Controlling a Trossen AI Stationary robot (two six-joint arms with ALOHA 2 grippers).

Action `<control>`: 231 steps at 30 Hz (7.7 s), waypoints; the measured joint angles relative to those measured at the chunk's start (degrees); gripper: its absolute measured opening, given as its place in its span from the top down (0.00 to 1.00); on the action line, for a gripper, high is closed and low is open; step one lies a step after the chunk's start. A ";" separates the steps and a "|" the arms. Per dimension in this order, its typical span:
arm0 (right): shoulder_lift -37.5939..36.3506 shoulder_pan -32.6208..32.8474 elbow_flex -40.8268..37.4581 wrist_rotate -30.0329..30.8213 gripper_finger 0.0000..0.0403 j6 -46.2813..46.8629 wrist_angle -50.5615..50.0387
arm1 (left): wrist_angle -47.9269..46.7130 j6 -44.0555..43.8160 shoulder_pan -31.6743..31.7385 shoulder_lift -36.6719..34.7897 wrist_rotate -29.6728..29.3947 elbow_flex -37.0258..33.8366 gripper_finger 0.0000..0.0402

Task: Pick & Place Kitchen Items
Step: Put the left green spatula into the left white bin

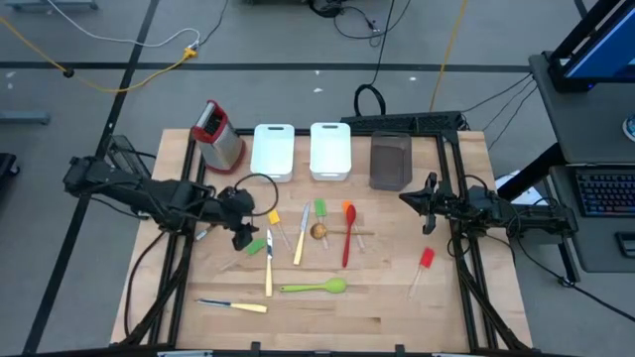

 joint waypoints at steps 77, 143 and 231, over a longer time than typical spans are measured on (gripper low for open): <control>-0.02 0.00 0.00 -0.22 0.99 0.04 -0.04 | -0.26 -20.05 -3.77 23.39 10.46 -0.14 0.02; -0.01 0.01 0.00 -0.46 0.99 0.45 -0.44 | 10.23 -19.49 -5.25 25.11 2.67 -8.60 0.14; 0.00 0.01 0.00 -0.44 0.99 0.22 -0.42 | 45.23 -30.35 27.68 21.31 25.72 13.13 0.99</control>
